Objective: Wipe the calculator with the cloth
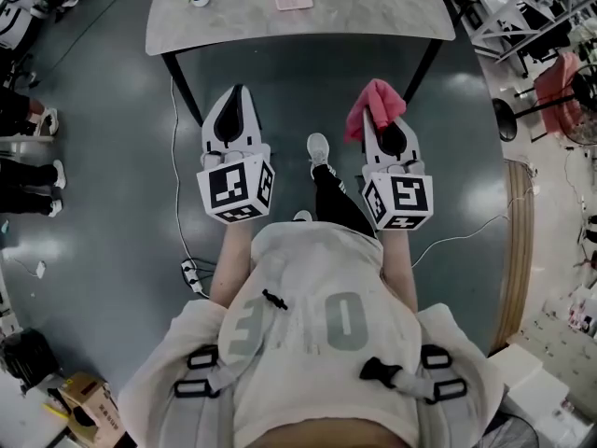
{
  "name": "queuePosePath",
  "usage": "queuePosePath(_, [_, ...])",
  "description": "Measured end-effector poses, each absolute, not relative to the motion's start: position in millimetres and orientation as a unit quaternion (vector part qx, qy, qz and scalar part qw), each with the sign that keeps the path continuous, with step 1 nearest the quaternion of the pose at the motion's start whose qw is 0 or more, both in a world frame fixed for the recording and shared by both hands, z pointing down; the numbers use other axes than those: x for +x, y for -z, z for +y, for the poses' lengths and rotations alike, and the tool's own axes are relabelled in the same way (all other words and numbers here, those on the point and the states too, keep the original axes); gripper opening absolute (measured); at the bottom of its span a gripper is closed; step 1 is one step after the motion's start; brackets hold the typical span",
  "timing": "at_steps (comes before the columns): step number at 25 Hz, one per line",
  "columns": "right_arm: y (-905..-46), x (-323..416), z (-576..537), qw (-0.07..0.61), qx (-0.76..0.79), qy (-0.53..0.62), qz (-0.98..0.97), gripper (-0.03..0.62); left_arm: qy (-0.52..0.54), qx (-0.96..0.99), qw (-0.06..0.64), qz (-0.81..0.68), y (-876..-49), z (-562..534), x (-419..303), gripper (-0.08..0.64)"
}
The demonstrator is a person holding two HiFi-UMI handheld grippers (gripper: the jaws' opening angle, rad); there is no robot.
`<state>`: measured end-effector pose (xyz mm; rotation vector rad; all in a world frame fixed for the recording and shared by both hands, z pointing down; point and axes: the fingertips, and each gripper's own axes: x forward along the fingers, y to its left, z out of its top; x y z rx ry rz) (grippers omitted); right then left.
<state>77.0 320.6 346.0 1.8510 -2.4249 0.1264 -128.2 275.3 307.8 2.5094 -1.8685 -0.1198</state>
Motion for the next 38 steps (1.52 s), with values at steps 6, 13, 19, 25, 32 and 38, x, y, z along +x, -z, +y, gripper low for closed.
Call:
queuePosePath(6, [-366.7,89.3,251.0,0.036,0.598,-0.053,-0.799,0.051,0.031,0.79,0.006,-0.612,-327.0,220.6,-124.8,0.02])
queuePosePath(13, [-372.6,112.1,129.6,0.05,0.58,-0.065,-0.81,0.051,0.016,0.771,0.016,-0.636,-329.1,108.1,-111.9,0.02])
queuePosePath(19, [-354.5,139.7,10.2,0.073,0.566,-0.043,-0.82,0.051,0.014,0.764,0.013,-0.645,-310.9,-4.0,-77.2,0.02])
queuePosePath(25, [-344.4,157.3,-82.6,0.099,0.556,-0.015,-0.825,0.051,0.012,0.756,0.023,-0.654,-299.5,-83.2,-56.4,0.02])
queuePosePath(32, [-352.5,144.7,-132.7,0.115,0.545,-0.022,-0.83,0.051,0.007,0.757,0.046,-0.651,-311.8,-133.6,-65.1,0.02])
queuePosePath(38, [-341.4,136.5,-154.5,0.116,0.555,-0.013,-0.823,0.052,0.031,0.771,0.045,-0.634,-296.9,-168.0,-68.5,0.02])
